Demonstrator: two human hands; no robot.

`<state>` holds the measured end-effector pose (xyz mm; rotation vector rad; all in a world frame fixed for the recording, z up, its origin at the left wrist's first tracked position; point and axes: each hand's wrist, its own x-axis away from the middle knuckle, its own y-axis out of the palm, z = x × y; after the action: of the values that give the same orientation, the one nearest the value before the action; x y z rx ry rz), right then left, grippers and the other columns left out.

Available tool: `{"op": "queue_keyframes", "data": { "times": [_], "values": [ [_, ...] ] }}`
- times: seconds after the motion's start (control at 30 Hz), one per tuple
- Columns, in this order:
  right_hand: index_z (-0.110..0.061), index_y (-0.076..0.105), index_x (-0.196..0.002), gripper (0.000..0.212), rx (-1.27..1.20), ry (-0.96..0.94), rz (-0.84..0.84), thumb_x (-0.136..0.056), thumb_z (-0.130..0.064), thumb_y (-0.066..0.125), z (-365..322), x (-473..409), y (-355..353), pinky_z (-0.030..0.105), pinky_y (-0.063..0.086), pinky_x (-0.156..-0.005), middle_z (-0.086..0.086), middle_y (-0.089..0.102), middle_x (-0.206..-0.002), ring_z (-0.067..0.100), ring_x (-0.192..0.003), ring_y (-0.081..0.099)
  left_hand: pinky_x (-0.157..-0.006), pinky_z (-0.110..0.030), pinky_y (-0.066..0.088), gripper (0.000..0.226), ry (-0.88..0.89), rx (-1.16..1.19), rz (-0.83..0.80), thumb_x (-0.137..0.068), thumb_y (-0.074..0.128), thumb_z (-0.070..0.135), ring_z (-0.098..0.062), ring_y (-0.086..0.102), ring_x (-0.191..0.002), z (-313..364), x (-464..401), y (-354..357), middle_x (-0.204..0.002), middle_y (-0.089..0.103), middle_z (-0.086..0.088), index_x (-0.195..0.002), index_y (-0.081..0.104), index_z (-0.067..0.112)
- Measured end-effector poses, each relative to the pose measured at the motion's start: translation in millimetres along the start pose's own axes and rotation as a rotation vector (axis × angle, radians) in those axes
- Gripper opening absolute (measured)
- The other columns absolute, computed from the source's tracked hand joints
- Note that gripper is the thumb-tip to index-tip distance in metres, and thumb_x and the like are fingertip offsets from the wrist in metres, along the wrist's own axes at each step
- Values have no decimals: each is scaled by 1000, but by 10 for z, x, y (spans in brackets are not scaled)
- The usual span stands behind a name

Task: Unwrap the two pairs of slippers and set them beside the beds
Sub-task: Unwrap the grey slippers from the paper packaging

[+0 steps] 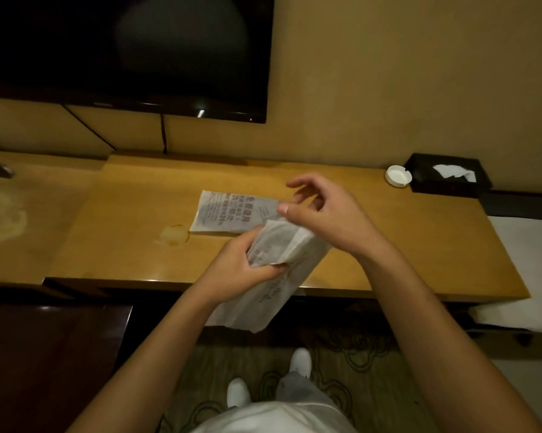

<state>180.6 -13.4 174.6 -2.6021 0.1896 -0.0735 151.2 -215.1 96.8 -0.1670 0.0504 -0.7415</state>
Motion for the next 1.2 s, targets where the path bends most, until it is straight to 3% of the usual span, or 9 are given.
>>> {"op": "queue_keyframes", "data": {
  "times": [0.1,0.37,0.47,0.6,0.67,0.77,1.03,1.13,1.2],
  "values": [
    [-33,74,-98,45,190,47,-125,-84,-73,60,-37,91,-22,36,49,-66,-2,72,-86,14,-77,66,-90,-34,56,57,23,-3,35,-78,84,22,-8,68,-111,-14,70,-49,-119,71,9,-129,60,34],
    [-29,61,-90,64,525,4,-78,-78,-88,42,-281,199,-108,40,49,-63,-8,66,-84,13,-76,62,-87,-22,56,58,71,-18,120,-77,83,28,-1,66,-111,24,136,-88,-119,69,19,-126,59,48],
    [-23,56,-83,56,688,-72,24,-89,-79,46,-357,237,-76,40,44,-58,-4,61,-72,17,-67,57,-81,-11,53,59,81,-11,180,-77,82,28,3,66,-109,34,152,-118,-118,69,22,-123,57,55],
    [-23,54,-81,34,705,-273,46,-97,-52,58,-414,335,22,40,43,-57,-8,54,-70,16,-65,52,-81,-19,56,55,110,-64,245,-79,80,36,3,65,-108,-4,170,-142,-118,68,21,-128,57,47],
    [-20,56,-86,25,617,-377,175,-99,-41,61,-438,373,88,41,47,-61,-9,54,-78,16,-71,52,-82,-21,56,61,107,-109,251,-80,78,39,5,64,-109,-19,173,-146,-120,66,24,-134,51,49],
    [-12,62,-93,17,328,-419,333,-99,-28,65,-461,390,131,43,49,-68,-3,62,-85,16,-78,58,-88,-5,49,84,110,-113,250,-81,78,41,14,51,-123,-12,173,-164,-136,50,36,-151,32,46],
    [-13,69,-93,14,368,-547,-156,-85,-18,79,-506,607,484,37,52,-76,-5,68,-89,11,-83,61,-68,-12,51,49,13,-6,380,-67,73,40,7,68,-89,-18,111,-232,-94,74,19,-112,66,22],
    [-15,68,-85,18,192,-498,-163,-82,-24,84,-527,644,447,34,50,-75,-7,68,-82,10,-79,62,-67,-8,50,33,20,-41,357,-73,75,25,8,68,-87,-58,117,-262,-90,73,17,-105,66,22],
    [-13,64,-81,23,-29,-424,-259,-82,-25,84,-551,684,471,37,51,-71,-2,67,-78,16,-76,63,-57,-5,43,14,-4,-233,368,-73,66,36,9,64,-72,-22,129,-232,-71,65,16,-83,61,28]
  ]
}}
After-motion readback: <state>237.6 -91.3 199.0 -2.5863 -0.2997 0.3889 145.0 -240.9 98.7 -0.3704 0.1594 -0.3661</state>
